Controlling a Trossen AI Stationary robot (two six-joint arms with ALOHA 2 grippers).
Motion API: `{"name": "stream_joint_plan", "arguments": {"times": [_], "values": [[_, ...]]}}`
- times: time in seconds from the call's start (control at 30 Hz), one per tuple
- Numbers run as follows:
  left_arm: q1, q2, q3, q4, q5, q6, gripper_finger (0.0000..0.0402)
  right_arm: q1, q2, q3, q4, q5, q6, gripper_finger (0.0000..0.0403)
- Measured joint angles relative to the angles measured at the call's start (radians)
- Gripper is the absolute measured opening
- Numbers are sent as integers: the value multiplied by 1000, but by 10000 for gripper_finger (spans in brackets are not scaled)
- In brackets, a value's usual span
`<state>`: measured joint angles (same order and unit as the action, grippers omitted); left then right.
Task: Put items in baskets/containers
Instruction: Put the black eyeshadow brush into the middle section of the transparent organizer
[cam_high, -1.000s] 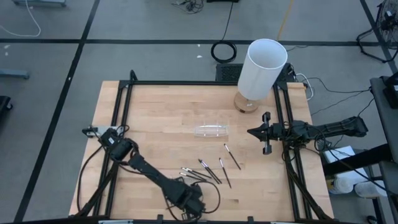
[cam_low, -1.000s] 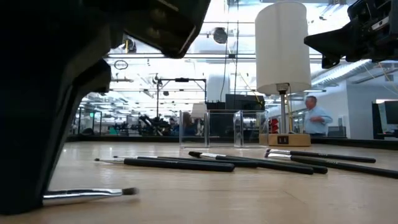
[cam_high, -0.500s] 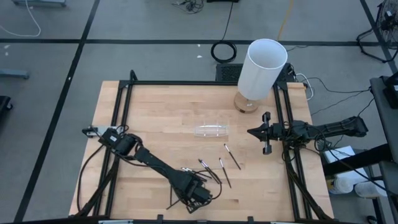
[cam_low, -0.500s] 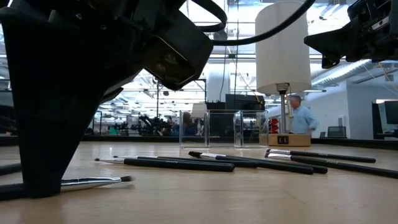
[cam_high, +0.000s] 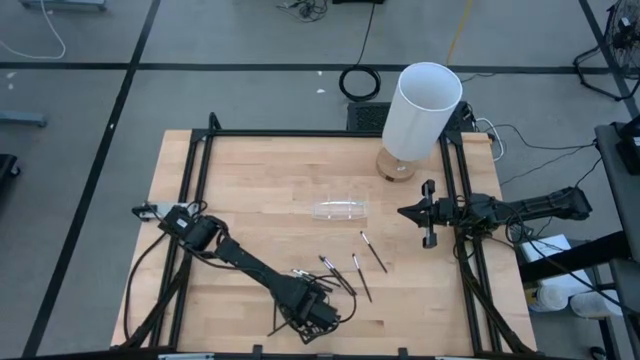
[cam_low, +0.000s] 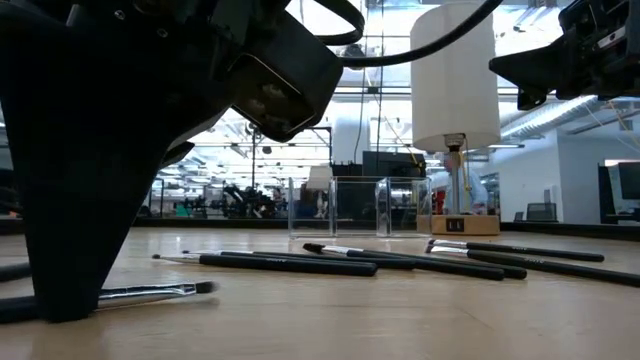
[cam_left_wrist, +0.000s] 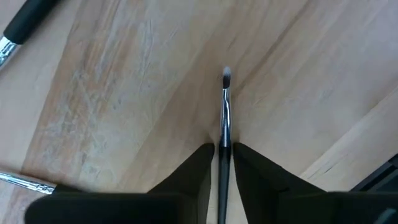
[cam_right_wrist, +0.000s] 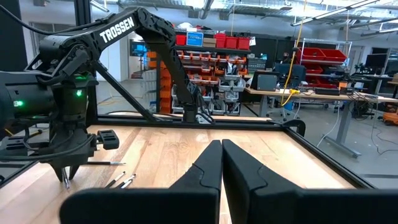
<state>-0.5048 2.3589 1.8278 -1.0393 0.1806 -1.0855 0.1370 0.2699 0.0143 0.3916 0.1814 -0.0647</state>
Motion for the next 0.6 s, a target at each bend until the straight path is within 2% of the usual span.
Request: {"name": "stream_joint_plan", "arguments": {"times": [0.33, 0.6], "values": [[0, -19, -3, -7, -1, 10, 88, 0, 0, 0, 0, 0, 0, 0], [0, -39, -5, -13, -42, 10, 88, 0, 0, 0, 1, 0, 0, 0]]}}
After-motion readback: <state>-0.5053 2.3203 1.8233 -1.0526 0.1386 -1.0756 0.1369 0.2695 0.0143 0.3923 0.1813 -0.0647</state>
